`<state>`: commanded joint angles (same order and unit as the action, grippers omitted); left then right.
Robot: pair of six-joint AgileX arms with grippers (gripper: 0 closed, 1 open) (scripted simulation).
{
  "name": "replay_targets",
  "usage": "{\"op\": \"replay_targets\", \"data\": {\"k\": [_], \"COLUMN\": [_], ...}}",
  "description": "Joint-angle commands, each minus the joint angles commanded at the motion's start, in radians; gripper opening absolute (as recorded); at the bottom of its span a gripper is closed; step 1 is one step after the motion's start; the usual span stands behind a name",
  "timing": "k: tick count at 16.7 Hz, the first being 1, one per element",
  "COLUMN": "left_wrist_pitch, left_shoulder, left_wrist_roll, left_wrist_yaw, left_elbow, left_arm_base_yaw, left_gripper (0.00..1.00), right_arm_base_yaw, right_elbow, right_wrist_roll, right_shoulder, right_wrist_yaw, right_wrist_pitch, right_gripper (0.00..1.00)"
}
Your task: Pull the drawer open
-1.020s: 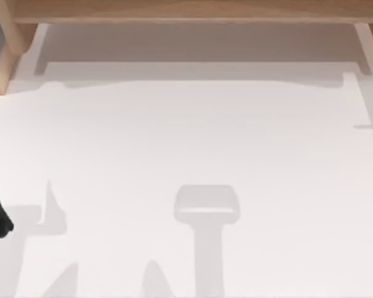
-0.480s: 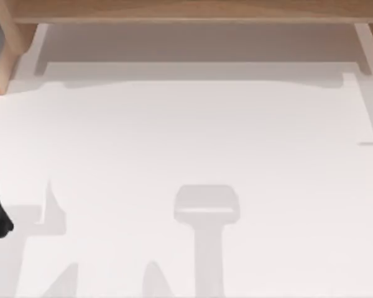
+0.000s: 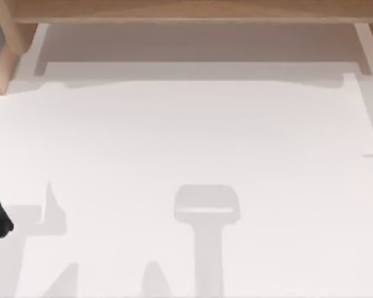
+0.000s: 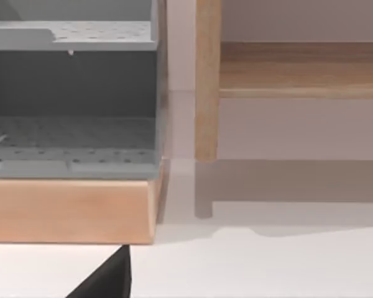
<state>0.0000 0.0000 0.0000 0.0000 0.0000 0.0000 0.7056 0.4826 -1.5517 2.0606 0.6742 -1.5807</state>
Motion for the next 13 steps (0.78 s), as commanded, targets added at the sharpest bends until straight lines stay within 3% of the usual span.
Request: {"op": "replay_targets", "data": {"k": [13], "left_wrist_pitch": [0.000], "left_shoulder": [0.000], "left_wrist_roll": [0.000], "left_wrist_yaw": [0.000], "left_elbow": [0.000], "left_arm_base_yaw": [0.000], "left_gripper": [1.00], "right_arm_base_yaw": [0.000], "right_elbow": [0.000], "right_wrist_roll": [0.000], "right_shoulder": [0.000], "right_wrist_yaw": [0.000], "right_wrist_pitch": [0.000], "right_gripper": [0.98]}}
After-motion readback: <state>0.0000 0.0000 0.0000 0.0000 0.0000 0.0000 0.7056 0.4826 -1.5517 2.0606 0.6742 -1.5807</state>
